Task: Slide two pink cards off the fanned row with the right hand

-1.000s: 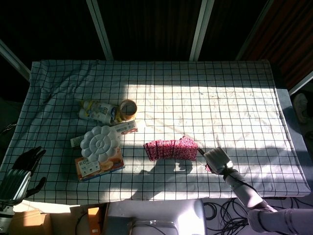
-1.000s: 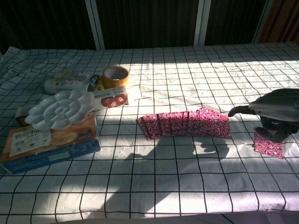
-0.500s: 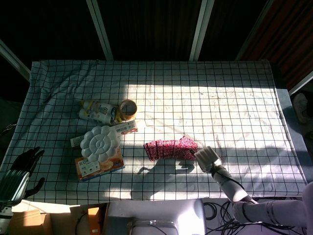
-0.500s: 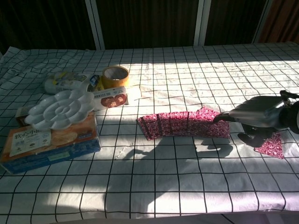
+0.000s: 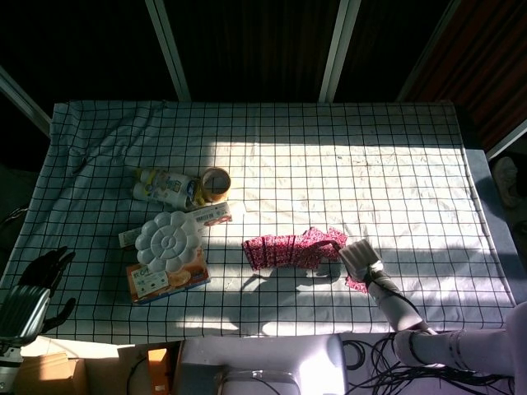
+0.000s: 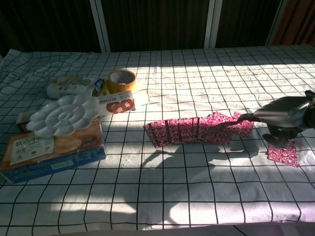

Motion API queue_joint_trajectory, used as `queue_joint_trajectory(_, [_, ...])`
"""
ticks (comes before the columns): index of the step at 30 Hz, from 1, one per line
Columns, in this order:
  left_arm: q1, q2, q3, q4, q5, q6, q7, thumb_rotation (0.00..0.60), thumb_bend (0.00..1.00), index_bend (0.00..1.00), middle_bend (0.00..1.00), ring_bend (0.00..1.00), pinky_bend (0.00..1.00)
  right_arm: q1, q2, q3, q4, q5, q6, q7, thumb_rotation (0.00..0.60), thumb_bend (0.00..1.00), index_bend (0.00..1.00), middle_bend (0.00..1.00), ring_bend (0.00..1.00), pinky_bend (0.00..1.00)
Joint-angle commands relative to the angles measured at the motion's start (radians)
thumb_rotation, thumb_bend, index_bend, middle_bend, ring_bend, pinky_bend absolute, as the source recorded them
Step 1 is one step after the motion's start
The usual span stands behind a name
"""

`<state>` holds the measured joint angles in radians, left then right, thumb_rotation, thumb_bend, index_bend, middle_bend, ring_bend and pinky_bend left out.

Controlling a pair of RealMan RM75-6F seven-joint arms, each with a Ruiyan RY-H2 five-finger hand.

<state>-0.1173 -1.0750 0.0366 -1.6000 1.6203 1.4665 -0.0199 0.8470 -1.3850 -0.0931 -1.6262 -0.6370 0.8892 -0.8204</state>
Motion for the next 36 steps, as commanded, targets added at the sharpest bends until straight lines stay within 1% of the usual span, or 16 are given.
queue_joint_trajectory(1, [0.000,-0.002,0.000,-0.001,0.000,-0.001,0.006,0.600,0.39,0.00,0.00,0.00,0.11,-0.009,0.012,-0.007,0.038,0.011,-0.020,0.032,0.600,0.63,0.12,0.99,0.97,0.99])
queue_joint_trajectory(12, [-0.007,-0.006,-0.005,-0.010,-0.014,-0.019,0.026,0.600,0.39,0.00,0.00,0.00,0.11,-0.048,0.047,-0.010,0.157,-0.006,-0.082,0.152,0.600,0.63,0.13,0.99,0.97,0.99])
queue_joint_trajectory(15, [-0.008,-0.007,-0.007,-0.011,-0.014,-0.019,0.027,0.600,0.39,0.00,0.00,0.00,0.11,-0.066,0.064,0.002,0.144,-0.077,-0.063,0.200,0.600,0.63,0.12,0.99,0.96,0.98])
queue_joint_trajectory(17, [-0.008,-0.008,-0.009,-0.009,-0.012,-0.014,0.023,0.600,0.39,0.00,0.00,0.00,0.11,-0.090,0.080,0.007,0.119,-0.162,-0.002,0.226,0.600,0.63,0.09,0.96,0.87,0.90])
queue_joint_trajectory(18, [-0.007,-0.009,-0.010,-0.007,-0.009,-0.009,0.019,0.600,0.39,0.00,0.00,0.00,0.11,-0.110,0.088,0.010,0.100,-0.222,0.048,0.245,0.600,0.63,0.07,0.92,0.81,0.85])
queue_joint_trajectory(21, [-0.004,-0.011,-0.010,-0.001,0.001,0.005,0.009,0.600,0.39,0.00,0.00,0.00,0.11,-0.167,0.117,0.009,0.045,-0.371,0.172,0.312,0.600,0.61,0.00,0.60,0.55,0.67])
queue_joint_trajectory(22, [-0.002,-0.011,-0.009,0.002,0.005,0.010,0.005,0.600,0.39,0.00,0.00,0.00,0.11,-0.193,0.135,0.004,0.017,-0.433,0.225,0.339,0.600,0.57,0.00,0.45,0.42,0.60])
queue_joint_trajectory(23, [-0.001,-0.011,-0.007,0.004,0.007,0.013,0.003,0.600,0.39,0.00,0.00,0.00,0.11,-0.214,0.151,-0.002,-0.007,-0.476,0.264,0.357,0.600,0.52,0.00,0.35,0.33,0.54])
queue_joint_trajectory(25, [0.002,-0.011,-0.005,0.006,0.012,0.018,-0.002,0.600,0.39,0.00,0.00,0.00,0.11,-0.269,0.193,-0.024,-0.069,-0.562,0.353,0.389,0.600,0.43,0.00,0.17,0.17,0.44])
queue_joint_trajectory(26, [0.003,-0.010,-0.004,0.007,0.015,0.021,-0.004,0.600,0.39,0.00,0.00,0.00,0.11,-0.297,0.211,-0.036,-0.095,-0.594,0.396,0.397,0.600,0.40,0.00,0.11,0.11,0.40])
queue_joint_trajectory(28, [0.007,-0.010,-0.001,0.009,0.023,0.031,-0.006,0.600,0.39,0.00,0.00,0.00,0.11,-0.376,0.246,-0.070,-0.142,-0.663,0.508,0.405,0.600,0.39,0.00,0.03,0.03,0.32])
queue_joint_trajectory(30, [0.012,-0.010,0.002,0.010,0.031,0.041,-0.008,0.600,0.39,0.00,0.00,0.00,0.11,-0.458,0.255,-0.100,-0.144,-0.731,0.620,0.432,0.600,0.39,0.00,0.00,0.00,0.21])
queue_joint_trajectory(31, [0.015,-0.011,0.004,0.012,0.036,0.048,-0.007,0.600,0.39,0.00,0.00,0.00,0.11,-0.513,0.249,-0.118,-0.121,-0.779,0.692,0.474,0.600,0.39,0.00,0.00,0.00,0.16])
queue_joint_trajectory(33, [0.019,-0.012,0.007,0.014,0.041,0.055,-0.006,0.600,0.39,0.00,0.00,0.00,0.11,-0.585,0.230,-0.136,-0.057,-0.841,0.779,0.563,0.600,0.39,0.00,0.00,0.00,0.08])
queue_joint_trajectory(34, [0.021,-0.013,0.009,0.015,0.044,0.056,-0.004,0.600,0.39,0.00,0.00,0.00,0.11,-0.620,0.217,-0.140,-0.015,-0.860,0.812,0.615,0.600,0.38,0.00,0.00,0.00,0.05])
queue_joint_trajectory(36, [0.021,-0.015,0.011,0.016,0.049,0.058,-0.001,0.600,0.39,0.00,0.00,0.00,0.11,-0.642,0.215,-0.147,0.028,-0.886,0.818,0.629,0.600,0.34,0.00,0.00,0.00,0.01])
